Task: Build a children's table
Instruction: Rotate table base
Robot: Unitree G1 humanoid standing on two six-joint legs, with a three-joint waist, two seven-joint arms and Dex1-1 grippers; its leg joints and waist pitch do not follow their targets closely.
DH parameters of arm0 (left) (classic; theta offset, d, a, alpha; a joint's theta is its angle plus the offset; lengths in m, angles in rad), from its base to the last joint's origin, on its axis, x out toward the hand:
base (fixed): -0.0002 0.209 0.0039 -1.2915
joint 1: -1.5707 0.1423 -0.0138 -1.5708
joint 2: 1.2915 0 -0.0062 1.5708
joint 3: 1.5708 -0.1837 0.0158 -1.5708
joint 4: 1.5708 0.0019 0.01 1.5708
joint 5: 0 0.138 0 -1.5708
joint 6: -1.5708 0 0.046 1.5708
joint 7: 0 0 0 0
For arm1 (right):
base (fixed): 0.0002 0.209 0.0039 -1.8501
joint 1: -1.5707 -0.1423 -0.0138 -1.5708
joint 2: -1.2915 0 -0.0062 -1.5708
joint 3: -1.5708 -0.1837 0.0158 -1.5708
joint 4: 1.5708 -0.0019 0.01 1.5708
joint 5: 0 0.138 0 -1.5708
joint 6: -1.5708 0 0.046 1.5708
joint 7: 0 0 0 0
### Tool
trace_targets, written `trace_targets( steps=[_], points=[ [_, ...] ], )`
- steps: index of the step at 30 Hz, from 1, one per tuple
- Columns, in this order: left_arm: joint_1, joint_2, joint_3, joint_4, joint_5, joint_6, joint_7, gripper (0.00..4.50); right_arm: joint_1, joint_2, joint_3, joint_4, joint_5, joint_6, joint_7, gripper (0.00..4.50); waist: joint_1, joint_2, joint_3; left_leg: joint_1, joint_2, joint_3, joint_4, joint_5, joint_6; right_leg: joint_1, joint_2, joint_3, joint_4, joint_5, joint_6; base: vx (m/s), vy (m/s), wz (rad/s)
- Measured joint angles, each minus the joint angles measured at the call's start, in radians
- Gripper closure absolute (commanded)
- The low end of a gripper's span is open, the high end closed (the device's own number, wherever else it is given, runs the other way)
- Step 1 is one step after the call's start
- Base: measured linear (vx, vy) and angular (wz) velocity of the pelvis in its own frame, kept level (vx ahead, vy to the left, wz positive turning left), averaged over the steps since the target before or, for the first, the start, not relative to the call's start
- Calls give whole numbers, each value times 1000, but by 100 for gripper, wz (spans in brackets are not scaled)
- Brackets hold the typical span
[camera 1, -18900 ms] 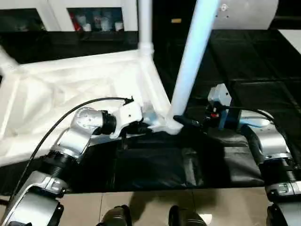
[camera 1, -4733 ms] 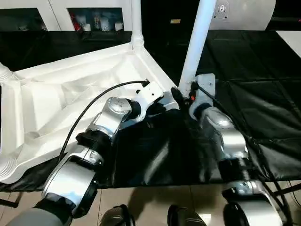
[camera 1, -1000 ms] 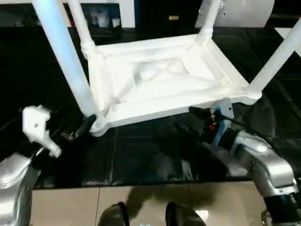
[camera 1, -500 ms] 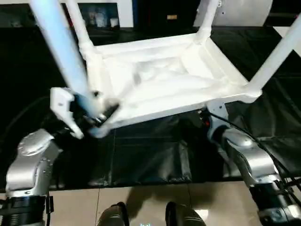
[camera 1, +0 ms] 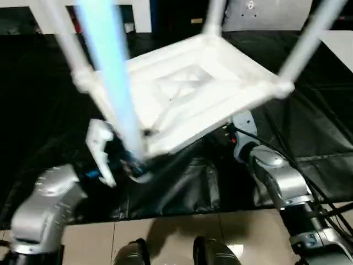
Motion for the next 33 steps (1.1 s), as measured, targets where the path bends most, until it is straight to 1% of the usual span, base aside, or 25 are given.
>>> trace_targets(
  steps=[3,6,10,15,18,20,22,25,28,30,33],
  points=[
    [-15,-35,-48,-2,0,8,13,14,-14,11,15,24,-13,-32,24,0,-5,0,0,0,1,0,0,0,0,-1,1,0,1,0,0,0,0,0],
    [-21,-61,-70,-3,0,15,26,14,-39,30,22,46,-21,-50,33,0,-12,0,0,0,1,0,-1,0,0,-1,1,0,1,0,0,0,0,0],
    [-40,-99,-111,-2,16,16,51,14,-78,52,16,95,-47,-69,28,0,-10,0,0,-1,1,0,0,0,1,-1,1,0,0,0,0,0,0,0],
    [-55,-135,-151,-1,30,14,68,14,-85,77,14,115,-50,-95,25,0,-9,0,0,-1,1,1,0,1,2,-1,1,0,0,0,0,0,0,0],
    [-87,-167,-170,37,59,-16,93,14,-96,88,13,129,-52,-101,24,0,-6,0,0,-1,1,0,1,0,1,-1,1,0,1,1,0,0,0,0],
    [-122,-187,-172,78,82,-45,120,14,-111,103,12,140,-54,-110,23,0,-9,0,0,-1,1,0,2,0,1,0,1,0,1,2,-1,0,0,0],
    [-152,-193,-167,110,100,-67,143,14,-122,116,10,157,-55,-124,19,0,-10,0,0,-1,1,0,3,1,1,0,1,0,1,3,-1,0,0,0],
    [-183,-195,-158,155,122,-102,158,14,-136,115,-11,181,-53,-128,7,0,-4,0,0,-1,1,0,3,1,1,0,1,0,1,3,-1,0,0,0],
    [-218,-197,-148,205,158,-153,176,14,-148,96,-33,205,-50,-143,-6,0,6,0,0,-1,1,0,4,1,2,1,1,0,1,4,-1,0,0,0],
    [-245,-209,-149,252,186,-194,188,14,-147,61,-64,210,-37,-164,11,0,13,0,0,-2,1,0,6,2,4,1,0,-1,1,4,-1,0,0,0],
    [-277,-210,-135,303,207,-232,212,14,-140,8,-108,215,-27,-175,22,0,20,0,0,-2,1,0,9,2,4,1,0,0,1,6,-2,0,0,0]
  ],
)
